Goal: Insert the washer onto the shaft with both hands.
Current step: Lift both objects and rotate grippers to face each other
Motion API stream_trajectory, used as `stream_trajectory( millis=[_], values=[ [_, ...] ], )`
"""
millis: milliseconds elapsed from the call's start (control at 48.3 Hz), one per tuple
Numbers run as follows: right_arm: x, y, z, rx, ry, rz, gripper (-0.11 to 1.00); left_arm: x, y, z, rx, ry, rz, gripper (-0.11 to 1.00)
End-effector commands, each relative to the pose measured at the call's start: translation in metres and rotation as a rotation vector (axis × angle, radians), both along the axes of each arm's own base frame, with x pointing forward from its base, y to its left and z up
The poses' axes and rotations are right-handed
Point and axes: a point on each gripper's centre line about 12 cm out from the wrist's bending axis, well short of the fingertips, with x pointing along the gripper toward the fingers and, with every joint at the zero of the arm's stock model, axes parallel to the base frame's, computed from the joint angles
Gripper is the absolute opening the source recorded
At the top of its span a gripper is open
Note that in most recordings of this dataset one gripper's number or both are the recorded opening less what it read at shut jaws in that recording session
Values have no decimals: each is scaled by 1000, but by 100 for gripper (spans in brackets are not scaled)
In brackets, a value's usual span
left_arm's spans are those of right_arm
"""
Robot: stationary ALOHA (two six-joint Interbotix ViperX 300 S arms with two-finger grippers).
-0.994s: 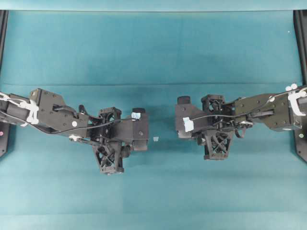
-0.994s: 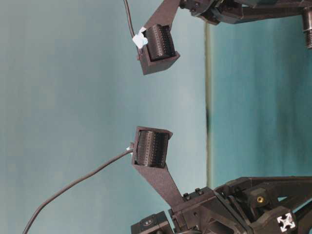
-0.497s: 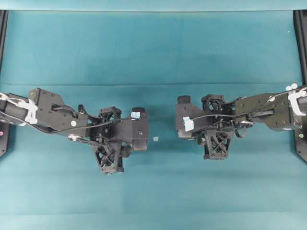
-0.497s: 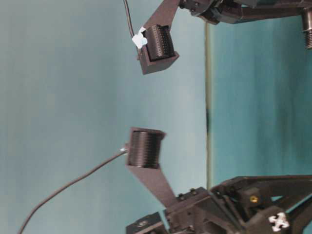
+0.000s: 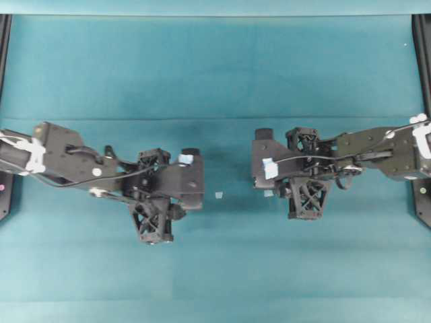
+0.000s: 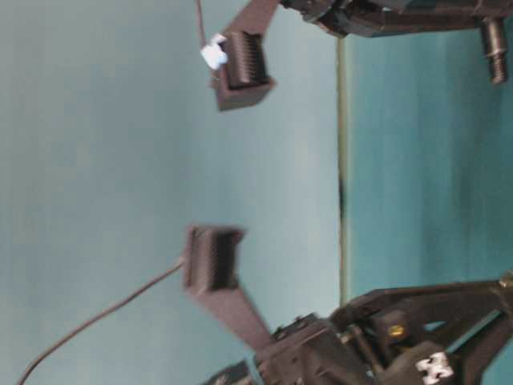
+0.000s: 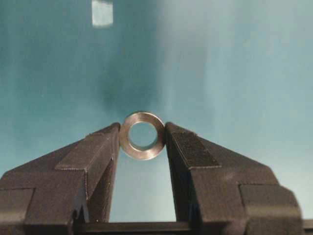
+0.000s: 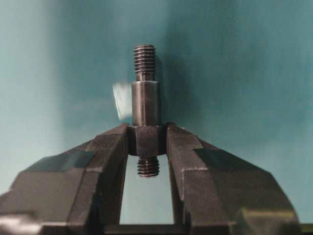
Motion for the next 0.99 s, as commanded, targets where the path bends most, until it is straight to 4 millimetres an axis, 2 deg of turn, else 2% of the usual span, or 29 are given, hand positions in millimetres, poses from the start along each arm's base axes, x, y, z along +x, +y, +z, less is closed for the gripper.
stream_trajectory(
  millis=[0, 124, 248, 497, 704, 973],
  values=[
    [3, 1, 13, 10, -105, -19, 0, 1, -1, 17, -4, -126, -10, 36],
    [-3, 3, 14, 17, -178, -39, 0, -6, 0, 25, -10, -253, -15, 36],
    [-11, 6, 16, 33, -253, -62, 0, -10, 1, 30, -14, -294, -11, 36],
    [-20, 16, 22, 80, -421, -96, 0, -5, 3, 41, -22, -432, -8, 36],
    [-25, 25, 19, 105, -457, -88, 0, -3, 9, 46, -35, -548, 16, 36],
    [-25, 35, 17, 122, -504, -66, 0, 0, 8, 48, -42, -586, 17, 36]
  ],
)
